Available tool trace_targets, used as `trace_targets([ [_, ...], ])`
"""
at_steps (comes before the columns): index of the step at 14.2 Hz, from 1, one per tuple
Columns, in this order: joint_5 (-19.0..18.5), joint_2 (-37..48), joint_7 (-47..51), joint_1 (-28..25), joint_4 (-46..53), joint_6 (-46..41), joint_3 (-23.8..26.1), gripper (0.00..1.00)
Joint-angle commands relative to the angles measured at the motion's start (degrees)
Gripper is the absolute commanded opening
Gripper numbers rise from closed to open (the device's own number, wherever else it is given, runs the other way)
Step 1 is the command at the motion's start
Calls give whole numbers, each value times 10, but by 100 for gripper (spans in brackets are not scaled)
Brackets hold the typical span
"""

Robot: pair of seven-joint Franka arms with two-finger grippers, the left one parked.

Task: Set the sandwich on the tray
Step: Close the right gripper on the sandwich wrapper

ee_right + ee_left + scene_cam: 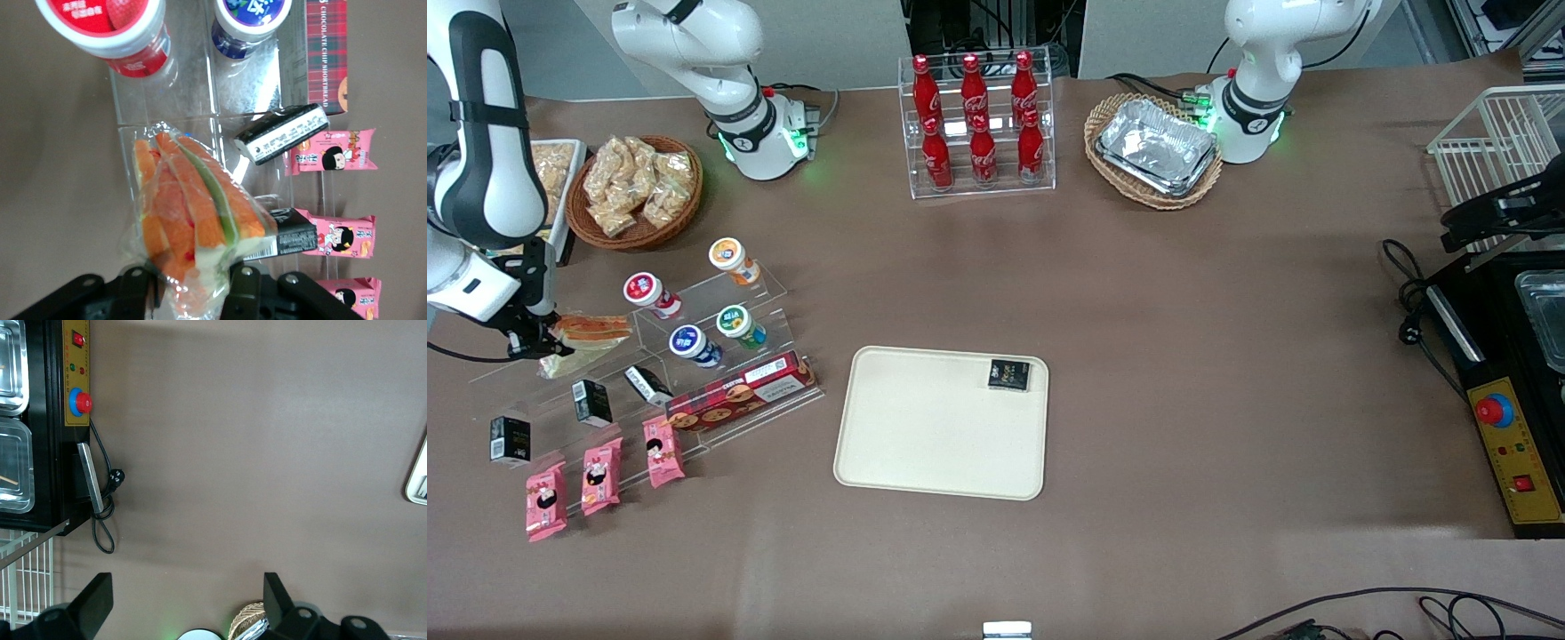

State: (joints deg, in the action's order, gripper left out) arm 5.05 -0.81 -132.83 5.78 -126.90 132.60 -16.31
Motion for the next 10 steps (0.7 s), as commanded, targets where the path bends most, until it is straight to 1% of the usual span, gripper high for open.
trace_targets([
  [1, 32, 8, -4, 3, 31, -32, -3, 39],
  [5, 52, 5, 51, 5, 89, -79, -4, 39],
  [7, 79, 5, 89, 3, 127, -109, -5, 39],
  [10, 79, -9, 177, -7, 191, -164, 0, 39],
])
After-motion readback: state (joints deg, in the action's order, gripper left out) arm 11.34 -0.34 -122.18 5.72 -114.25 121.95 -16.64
